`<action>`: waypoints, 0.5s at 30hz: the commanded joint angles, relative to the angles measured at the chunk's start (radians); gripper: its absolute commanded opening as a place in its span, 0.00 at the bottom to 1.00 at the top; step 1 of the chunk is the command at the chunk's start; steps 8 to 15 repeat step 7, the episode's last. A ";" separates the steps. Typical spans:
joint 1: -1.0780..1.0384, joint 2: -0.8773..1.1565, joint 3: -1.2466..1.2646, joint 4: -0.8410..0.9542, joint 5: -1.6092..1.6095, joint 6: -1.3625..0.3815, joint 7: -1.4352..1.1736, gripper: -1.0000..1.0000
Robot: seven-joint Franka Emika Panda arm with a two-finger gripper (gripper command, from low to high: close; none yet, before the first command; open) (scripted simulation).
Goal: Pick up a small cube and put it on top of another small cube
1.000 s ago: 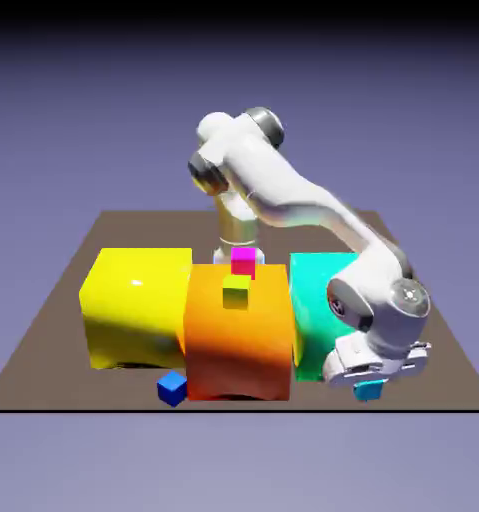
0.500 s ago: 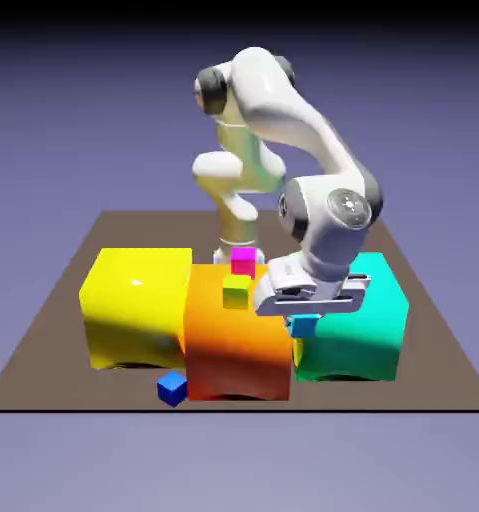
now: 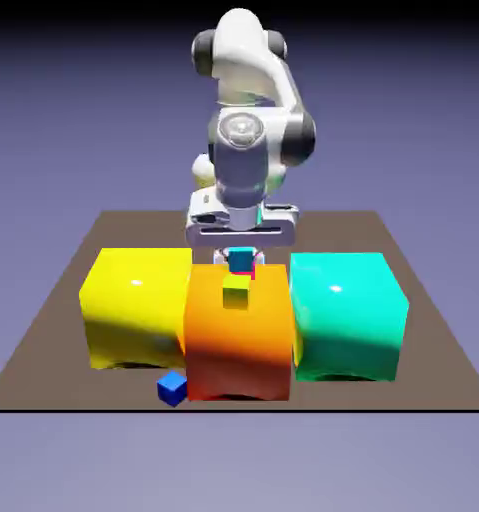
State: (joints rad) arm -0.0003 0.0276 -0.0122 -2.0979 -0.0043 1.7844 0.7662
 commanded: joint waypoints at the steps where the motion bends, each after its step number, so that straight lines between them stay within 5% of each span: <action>1: 0.006 0.000 0.000 0.000 -0.003 0.000 0.001 1.00; 7: 0.006 -0.002 0.001 0.174 -0.002 -0.176 0.000 1.00; 15: 0.006 -0.002 0.001 0.174 -0.002 -0.176 0.000 1.00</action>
